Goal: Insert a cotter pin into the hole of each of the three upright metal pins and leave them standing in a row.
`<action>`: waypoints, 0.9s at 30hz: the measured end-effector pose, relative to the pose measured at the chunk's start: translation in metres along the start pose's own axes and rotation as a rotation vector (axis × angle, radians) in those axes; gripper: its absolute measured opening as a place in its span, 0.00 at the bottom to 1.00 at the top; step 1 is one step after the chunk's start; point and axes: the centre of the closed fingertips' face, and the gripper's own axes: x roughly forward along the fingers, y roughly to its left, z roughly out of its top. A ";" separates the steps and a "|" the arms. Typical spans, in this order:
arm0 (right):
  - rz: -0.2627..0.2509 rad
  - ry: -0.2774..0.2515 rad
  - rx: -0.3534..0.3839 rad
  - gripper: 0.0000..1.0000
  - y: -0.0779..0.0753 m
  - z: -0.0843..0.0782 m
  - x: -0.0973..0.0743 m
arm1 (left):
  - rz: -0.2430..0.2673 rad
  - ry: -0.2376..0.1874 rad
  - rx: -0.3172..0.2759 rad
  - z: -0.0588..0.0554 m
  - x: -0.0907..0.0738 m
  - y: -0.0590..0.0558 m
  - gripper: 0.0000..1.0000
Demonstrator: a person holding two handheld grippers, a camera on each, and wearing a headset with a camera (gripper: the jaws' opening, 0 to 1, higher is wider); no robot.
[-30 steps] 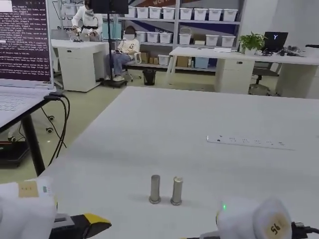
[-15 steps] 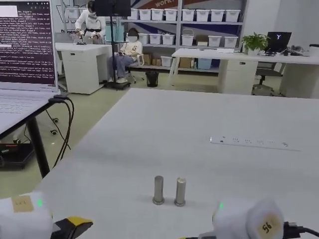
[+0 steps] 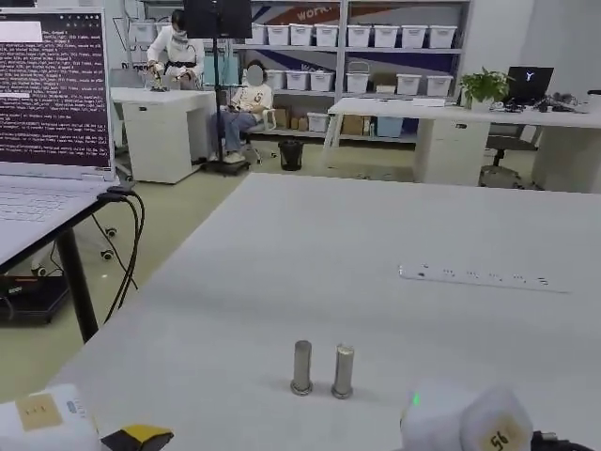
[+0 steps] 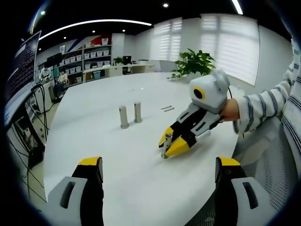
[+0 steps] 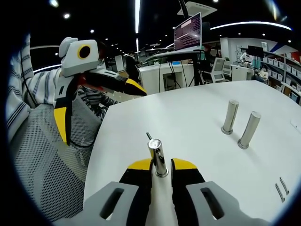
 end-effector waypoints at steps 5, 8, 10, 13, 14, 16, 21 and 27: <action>0.014 -0.001 0.002 0.06 0.002 0.002 0.002 | 0.013 0.010 0.004 0.001 -0.002 0.000 0.98; 0.011 0.003 -0.006 0.05 0.002 0.002 0.002 | 0.009 0.020 0.007 -0.001 -0.003 -0.003 0.98; 0.004 0.002 -0.026 0.05 0.000 0.003 0.002 | 0.007 0.025 0.009 -0.002 -0.003 -0.004 0.98; -0.015 0.001 -0.042 0.04 -0.003 0.003 0.001 | 0.005 0.029 0.005 -0.004 -0.003 -0.005 0.98; -0.022 -0.001 -0.055 0.04 -0.004 0.004 0.001 | 0.009 0.027 0.001 -0.004 -0.003 -0.004 0.98; -0.038 0.005 -0.082 0.04 -0.005 0.002 0.000 | 0.012 0.023 -0.008 -0.004 -0.003 -0.003 0.98; -0.062 -0.026 -0.097 0.03 -0.012 0.011 0.001 | 0.018 0.023 -0.013 -0.005 -0.004 -0.001 0.98; -0.087 -0.035 -0.103 0.04 -0.025 0.023 0.004 | 0.014 0.022 -0.023 -0.004 -0.005 -0.002 0.98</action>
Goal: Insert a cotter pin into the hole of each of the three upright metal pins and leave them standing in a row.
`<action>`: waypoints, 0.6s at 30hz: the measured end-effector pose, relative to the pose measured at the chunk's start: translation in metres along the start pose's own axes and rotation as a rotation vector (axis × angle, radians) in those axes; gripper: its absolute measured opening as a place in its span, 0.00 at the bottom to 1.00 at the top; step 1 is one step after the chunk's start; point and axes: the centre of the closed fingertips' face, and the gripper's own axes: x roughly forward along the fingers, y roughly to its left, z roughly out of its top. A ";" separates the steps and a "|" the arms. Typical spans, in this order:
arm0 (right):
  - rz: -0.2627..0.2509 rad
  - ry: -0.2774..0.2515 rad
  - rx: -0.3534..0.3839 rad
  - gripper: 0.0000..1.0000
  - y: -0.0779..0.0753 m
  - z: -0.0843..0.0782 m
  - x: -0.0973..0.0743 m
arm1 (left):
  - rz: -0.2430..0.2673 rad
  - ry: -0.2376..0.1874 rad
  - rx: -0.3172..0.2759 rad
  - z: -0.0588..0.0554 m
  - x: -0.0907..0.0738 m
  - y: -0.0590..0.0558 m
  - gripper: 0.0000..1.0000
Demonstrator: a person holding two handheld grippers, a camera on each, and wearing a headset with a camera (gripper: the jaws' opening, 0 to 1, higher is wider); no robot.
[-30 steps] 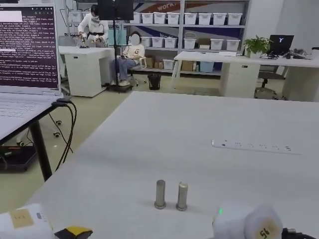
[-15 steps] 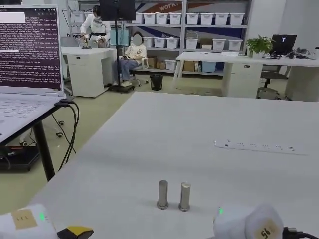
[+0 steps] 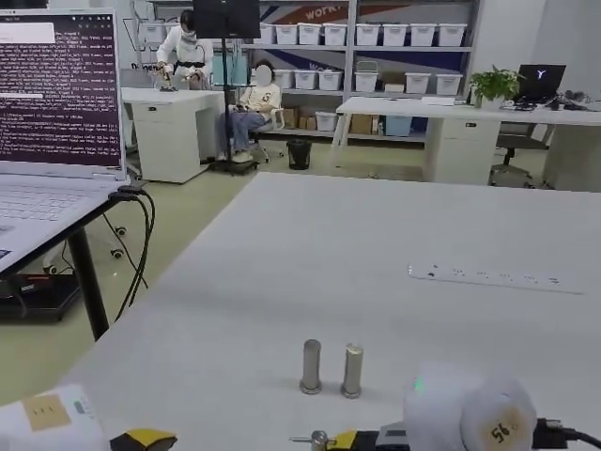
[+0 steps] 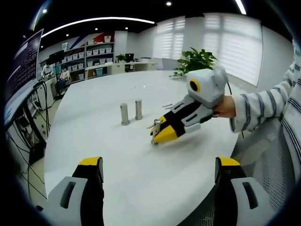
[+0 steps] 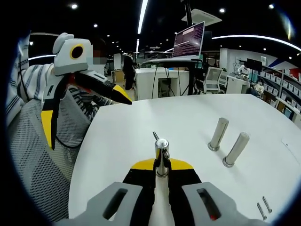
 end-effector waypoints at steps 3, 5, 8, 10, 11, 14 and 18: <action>-0.002 -0.006 0.008 0.04 -0.005 0.003 0.004 | -0.005 -0.008 -0.005 0.002 0.000 -0.001 0.98; -0.003 -0.004 0.009 0.04 -0.008 0.003 0.007 | -0.003 -0.011 -0.005 0.003 0.000 -0.001 0.98; 0.003 0.006 0.008 0.04 -0.010 0.001 0.011 | -0.001 -0.009 -0.008 0.003 0.000 0.000 0.98; 0.006 0.010 0.012 0.04 -0.011 -0.001 0.013 | 0.000 -0.009 -0.009 0.002 -0.001 0.000 0.98; 0.007 0.011 0.015 0.04 -0.011 -0.002 0.013 | 0.010 -0.024 -0.018 0.005 -0.002 0.002 0.98; 0.009 0.014 0.029 0.04 -0.011 -0.004 0.014 | 0.001 -0.036 -0.027 0.008 -0.004 0.001 0.99; 0.006 0.013 0.032 0.04 -0.011 -0.006 0.014 | 0.006 -0.035 -0.019 0.009 -0.005 0.002 0.99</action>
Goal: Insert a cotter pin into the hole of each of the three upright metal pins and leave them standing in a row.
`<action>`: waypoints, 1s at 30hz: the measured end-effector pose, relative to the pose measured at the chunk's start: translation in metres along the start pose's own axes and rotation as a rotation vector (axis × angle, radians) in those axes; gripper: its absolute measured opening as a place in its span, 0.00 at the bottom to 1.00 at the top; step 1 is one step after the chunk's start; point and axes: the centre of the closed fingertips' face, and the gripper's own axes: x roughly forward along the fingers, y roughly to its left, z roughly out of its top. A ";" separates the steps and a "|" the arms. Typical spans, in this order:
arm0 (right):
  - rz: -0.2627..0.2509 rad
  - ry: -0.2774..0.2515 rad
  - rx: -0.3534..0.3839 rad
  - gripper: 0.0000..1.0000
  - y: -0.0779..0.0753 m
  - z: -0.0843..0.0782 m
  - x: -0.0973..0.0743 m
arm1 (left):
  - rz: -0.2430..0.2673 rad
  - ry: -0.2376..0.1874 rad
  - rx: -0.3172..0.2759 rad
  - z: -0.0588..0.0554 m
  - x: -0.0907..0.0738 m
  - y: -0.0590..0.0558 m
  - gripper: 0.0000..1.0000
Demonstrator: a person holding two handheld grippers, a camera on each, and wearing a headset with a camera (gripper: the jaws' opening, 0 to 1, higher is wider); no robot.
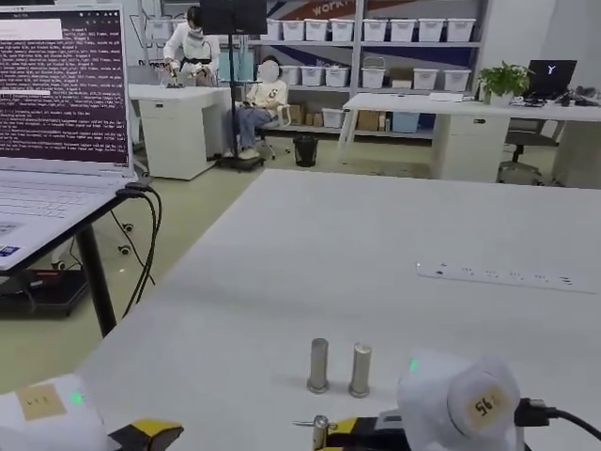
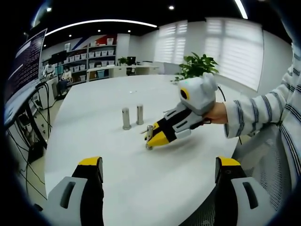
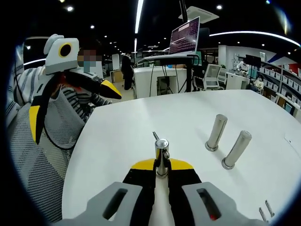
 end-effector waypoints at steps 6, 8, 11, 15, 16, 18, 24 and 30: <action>-0.015 -0.014 0.011 0.04 -0.001 0.001 0.000 | -0.007 -0.024 -0.030 0.003 0.001 -0.001 0.99; -0.016 -0.008 0.007 0.04 -0.001 0.001 0.001 | -0.007 -0.018 -0.025 0.002 0.002 0.000 0.99; -0.015 -0.004 0.011 0.04 0.001 -0.002 0.003 | -0.010 -0.017 -0.027 0.001 0.002 -0.001 0.99; -0.021 -0.038 0.027 0.04 0.003 -0.002 0.003 | -0.015 0.017 -0.015 -0.009 0.005 -0.002 0.99; -0.020 -0.040 0.022 0.04 0.003 -0.001 0.003 | -0.017 0.020 -0.014 -0.010 0.005 -0.003 0.99; -0.020 -0.040 0.013 0.04 0.003 -0.001 0.003 | -0.024 0.023 -0.016 -0.011 0.005 -0.004 0.99; -0.013 -0.034 0.018 0.05 0.004 -0.001 0.002 | -0.028 0.035 -0.022 -0.014 0.007 -0.005 0.99; -0.016 -0.003 0.019 0.15 0.006 -0.006 0.001 | -0.038 0.052 -0.018 -0.018 0.009 -0.007 0.99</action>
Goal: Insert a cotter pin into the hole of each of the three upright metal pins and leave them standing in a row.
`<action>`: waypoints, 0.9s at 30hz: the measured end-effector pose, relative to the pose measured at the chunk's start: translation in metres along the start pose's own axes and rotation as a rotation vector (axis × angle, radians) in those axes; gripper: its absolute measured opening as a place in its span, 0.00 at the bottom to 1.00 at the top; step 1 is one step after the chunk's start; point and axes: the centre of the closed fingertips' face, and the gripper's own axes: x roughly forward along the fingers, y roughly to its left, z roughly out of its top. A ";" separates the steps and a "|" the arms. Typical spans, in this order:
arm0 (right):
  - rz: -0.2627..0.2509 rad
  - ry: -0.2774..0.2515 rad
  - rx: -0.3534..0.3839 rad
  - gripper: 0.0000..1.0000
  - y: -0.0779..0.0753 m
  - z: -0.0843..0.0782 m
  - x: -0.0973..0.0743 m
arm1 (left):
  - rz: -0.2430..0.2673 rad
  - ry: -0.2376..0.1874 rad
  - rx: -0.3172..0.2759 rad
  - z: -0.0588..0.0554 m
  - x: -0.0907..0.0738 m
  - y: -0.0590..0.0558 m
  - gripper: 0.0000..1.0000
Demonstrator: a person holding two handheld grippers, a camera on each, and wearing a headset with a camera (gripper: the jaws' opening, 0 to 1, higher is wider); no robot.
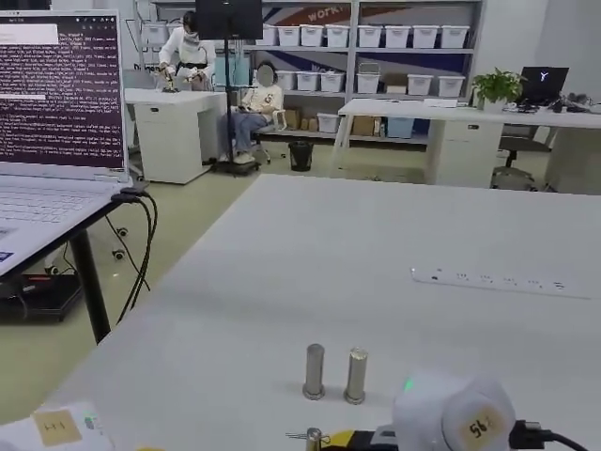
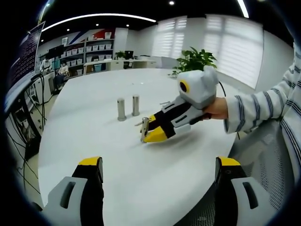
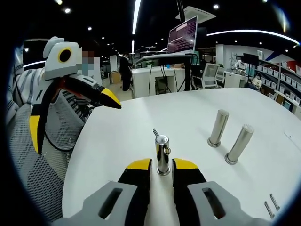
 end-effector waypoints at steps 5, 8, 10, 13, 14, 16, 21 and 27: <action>-0.005 -0.013 0.018 0.20 0.002 0.005 -0.010 | -0.009 -0.009 -0.001 0.002 0.000 -0.002 0.99; 0.004 -0.017 0.015 0.30 0.006 0.008 -0.018 | -0.014 -0.016 0.002 0.004 0.000 -0.003 0.99; 0.009 -0.032 0.046 0.34 0.008 0.012 -0.024 | -0.017 -0.023 -0.001 0.006 0.000 -0.003 0.99; 0.004 -0.071 0.087 0.41 0.009 0.022 -0.035 | -0.021 -0.036 -0.007 0.010 -0.001 -0.005 0.99; -0.001 -0.077 0.087 0.45 0.010 0.025 -0.039 | -0.024 -0.044 -0.010 0.012 -0.002 -0.005 0.99; -0.011 -0.076 0.073 0.48 0.011 0.027 -0.045 | -0.034 -0.058 -0.015 0.016 -0.002 -0.007 0.99; -0.027 -0.078 0.093 0.55 0.013 0.025 -0.061 | -0.046 -0.066 -0.015 0.021 0.000 -0.010 0.99; -0.101 -0.172 0.206 0.65 0.007 0.033 -0.096 | -0.054 -0.093 -0.010 0.031 -0.001 -0.014 0.99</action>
